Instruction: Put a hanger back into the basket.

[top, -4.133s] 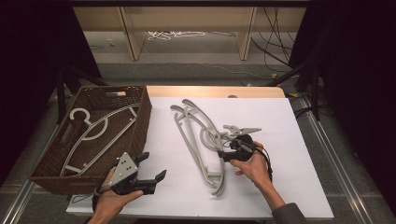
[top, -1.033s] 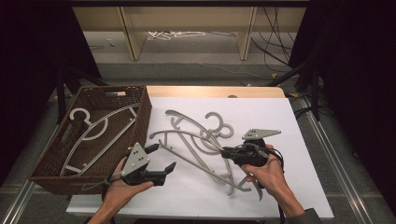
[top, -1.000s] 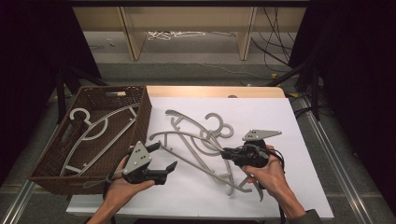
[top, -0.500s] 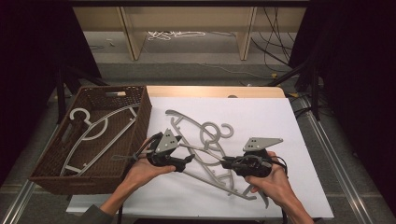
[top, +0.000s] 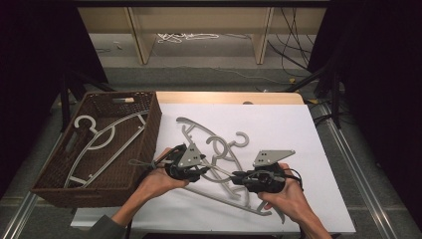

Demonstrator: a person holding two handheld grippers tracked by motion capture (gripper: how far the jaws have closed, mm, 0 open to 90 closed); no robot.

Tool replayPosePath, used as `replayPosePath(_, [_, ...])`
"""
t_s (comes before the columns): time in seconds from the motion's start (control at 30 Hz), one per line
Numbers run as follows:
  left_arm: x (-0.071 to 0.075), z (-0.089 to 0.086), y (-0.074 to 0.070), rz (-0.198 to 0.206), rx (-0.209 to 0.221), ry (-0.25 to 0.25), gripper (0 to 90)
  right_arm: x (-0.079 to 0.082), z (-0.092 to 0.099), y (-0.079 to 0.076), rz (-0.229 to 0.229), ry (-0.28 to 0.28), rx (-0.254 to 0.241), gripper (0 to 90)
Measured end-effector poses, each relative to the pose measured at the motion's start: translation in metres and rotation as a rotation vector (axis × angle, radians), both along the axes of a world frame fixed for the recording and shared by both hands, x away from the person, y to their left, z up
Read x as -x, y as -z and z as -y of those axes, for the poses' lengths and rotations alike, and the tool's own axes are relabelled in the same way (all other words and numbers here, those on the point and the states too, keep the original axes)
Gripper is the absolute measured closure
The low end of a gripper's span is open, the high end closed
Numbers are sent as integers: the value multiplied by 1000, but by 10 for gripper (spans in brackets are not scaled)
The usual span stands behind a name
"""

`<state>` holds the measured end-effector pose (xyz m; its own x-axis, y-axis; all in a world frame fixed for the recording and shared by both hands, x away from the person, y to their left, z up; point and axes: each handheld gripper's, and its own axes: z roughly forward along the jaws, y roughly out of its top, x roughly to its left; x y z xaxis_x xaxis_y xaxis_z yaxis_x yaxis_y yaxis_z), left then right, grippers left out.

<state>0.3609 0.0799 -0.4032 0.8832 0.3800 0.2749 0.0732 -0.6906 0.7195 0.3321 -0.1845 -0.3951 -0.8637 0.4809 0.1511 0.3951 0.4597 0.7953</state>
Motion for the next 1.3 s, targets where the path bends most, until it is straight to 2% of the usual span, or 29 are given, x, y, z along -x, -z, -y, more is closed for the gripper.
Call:
replayPosePath(0.13, [5,3,-6,45,-64,44,685,-1,2,-1,8,-28,14,806])
replayPosePath(0.2, [8,4,-9,70,-83,64,715,-4,7,-3,12,-57,-2,803])
replayPosePath(0.23, [10,5,-10,69,-91,71,715,-4,7,-3,12,-57,-2,797])
replayPosePath(0.27, [11,6,-11,79,-100,77,724,-4,9,-4,12,-52,5,789])
replayPosePath(0.33, [14,9,-12,74,-133,98,753,-4,10,-7,43,-46,38,760])
replayPosePath(0.37, [16,10,-11,78,-138,103,771,-4,10,-8,55,-39,59,714])
replayPosePath(0.4, [17,11,-10,50,-129,113,794,-3,9,-11,75,-11,74,639])
replayPosePath(0.43, [18,13,-9,43,-113,113,815,-3,9,-14,106,23,97,599])
replayPosePath(0.5, [19,14,-10,36,-110,101,819,-2,10,-19,137,42,139,571])
replayPosePath(0.53, [18,14,-11,39,-110,92,819,-1,10,-22,155,56,143,515])
replayPosePath(0.57, [17,12,-12,35,-107,75,820,0,10,-24,161,66,140,467])
replayPosePath(0.6, [16,10,-13,24,-99,64,820,1,10,-27,191,101,135,421])
replayPosePath(0.7, [12,4,-16,12,-80,30,820,0,12,-31,223,144,102,362])
replayPosePath(0.8, [8,-2,-19,8,-71,-6,820,2,14,-33,224,194,15,329])
replayPosePath(0.9, [4,-7,-21,-9,-59,-36,820,3,16,-36,243,250,-30,298])
replayPosePath(0.97, [2,-11,-22,-15,-52,-63,820,5,19,-39,233,267,-51,276])
replayPosePath(1.03, [-1,-15,-24,-26,-43,-91,820,7,20,-38,227,281,-68,256])
replayPosePath(1.1, [-4,-18,-25,-34,-34,-113,820,10,22,-36,228,302,-62,243])
replayPosePath(1.2, [-7,-24,-29,-50,-13,-140,820,13,23,-30,212,303,-61,243])
replayPosePath(1.3, [-9,-28,-31,-76,45,-142,820,15,23,-19,202,313,-68,242])
